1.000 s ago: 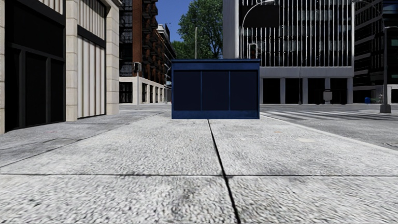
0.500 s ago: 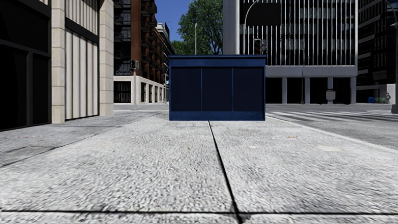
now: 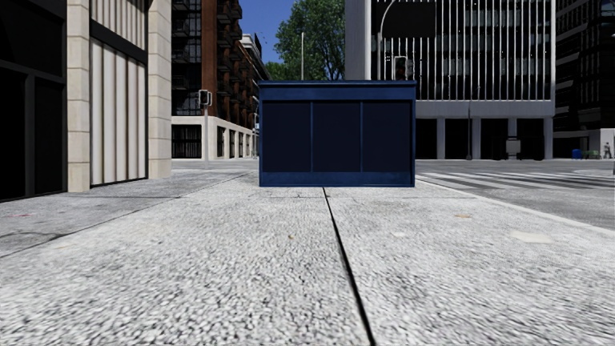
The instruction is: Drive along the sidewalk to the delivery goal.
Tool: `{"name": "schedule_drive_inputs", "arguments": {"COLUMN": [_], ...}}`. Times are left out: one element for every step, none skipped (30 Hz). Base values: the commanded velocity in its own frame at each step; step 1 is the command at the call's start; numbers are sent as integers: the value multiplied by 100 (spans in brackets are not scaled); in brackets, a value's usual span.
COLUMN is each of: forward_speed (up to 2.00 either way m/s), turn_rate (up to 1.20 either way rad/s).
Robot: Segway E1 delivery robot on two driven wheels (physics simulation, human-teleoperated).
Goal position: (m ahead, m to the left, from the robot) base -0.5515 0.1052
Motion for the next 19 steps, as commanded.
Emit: {"name": "schedule_drive_inputs", "arguments": {"forward_speed": [0, 0, 0, 0, 0, 0, 0, 0, 0, 0, 0, 0, 0, 0, 0, 0, 0, 0, 0], "turn_rate": [0, 0, 0, 0, 0, 0, 0, 0, 0, 0, 0, 0, 0, 0, 0, 0, 0, 0, 0]}}
